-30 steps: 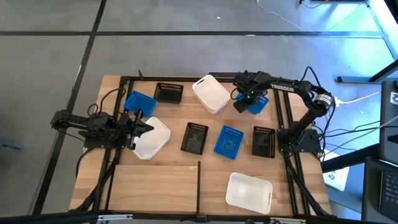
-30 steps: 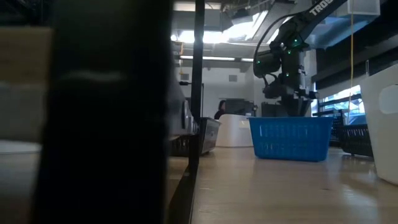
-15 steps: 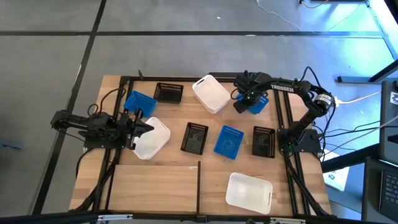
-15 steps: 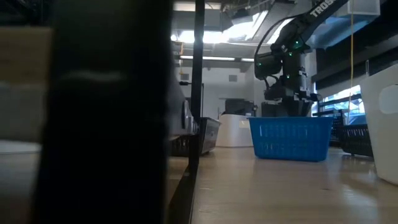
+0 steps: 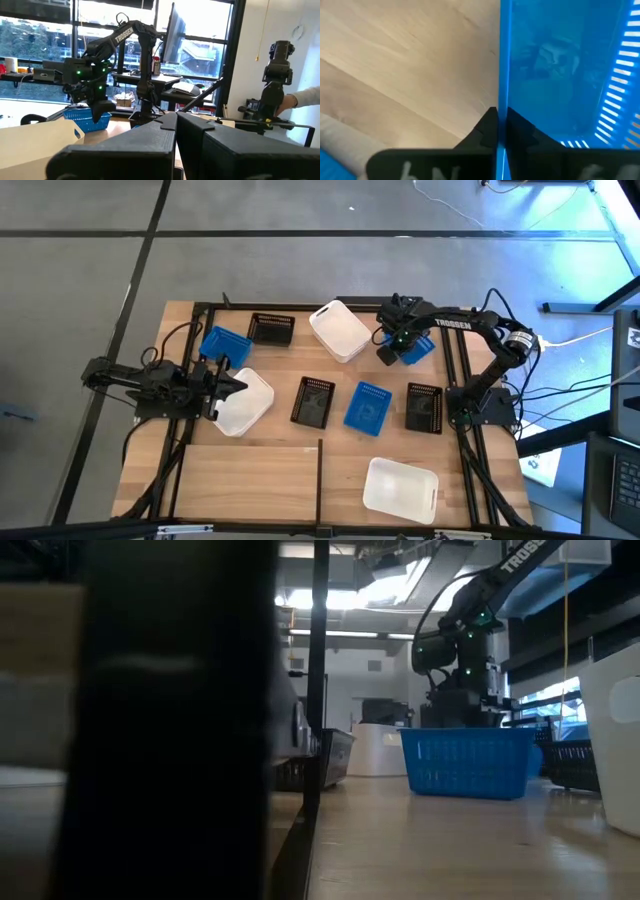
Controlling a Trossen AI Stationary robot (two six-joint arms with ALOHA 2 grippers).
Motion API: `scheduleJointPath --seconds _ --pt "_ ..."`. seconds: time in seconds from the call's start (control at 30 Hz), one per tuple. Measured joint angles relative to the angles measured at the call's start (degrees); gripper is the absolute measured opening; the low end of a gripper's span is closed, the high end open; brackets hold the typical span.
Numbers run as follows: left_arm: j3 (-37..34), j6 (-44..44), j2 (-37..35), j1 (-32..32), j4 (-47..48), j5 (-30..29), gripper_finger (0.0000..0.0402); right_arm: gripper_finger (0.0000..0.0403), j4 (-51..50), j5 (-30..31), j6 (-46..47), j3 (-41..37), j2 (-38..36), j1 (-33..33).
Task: Stack baskets on shelf by color
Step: Put the top right blue bin on the shelf
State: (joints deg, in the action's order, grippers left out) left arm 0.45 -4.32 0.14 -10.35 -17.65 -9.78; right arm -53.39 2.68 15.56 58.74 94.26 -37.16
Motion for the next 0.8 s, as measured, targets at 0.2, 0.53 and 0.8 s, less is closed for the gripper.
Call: scheduleJointPath --seconds 0.2,0.53,0.8 --pt "0.0 0.0 0.0 0.0 -2.83 0.0 0.0 0.0004 -7.45 2.62 -1.08 7.09 -1.46 2.62" --pt "0.11 -1.04 0.0 -0.01 -6.96 -6.55 0.0 0.0002 -19.39 11.89 -2.16 24.39 -2.3 10.08" --pt "8.85 -2.74 0.77 -0.02 8.1 -13.36 0.0 0.0001 -25.51 20.68 -3.21 35.04 -2.34 17.86"
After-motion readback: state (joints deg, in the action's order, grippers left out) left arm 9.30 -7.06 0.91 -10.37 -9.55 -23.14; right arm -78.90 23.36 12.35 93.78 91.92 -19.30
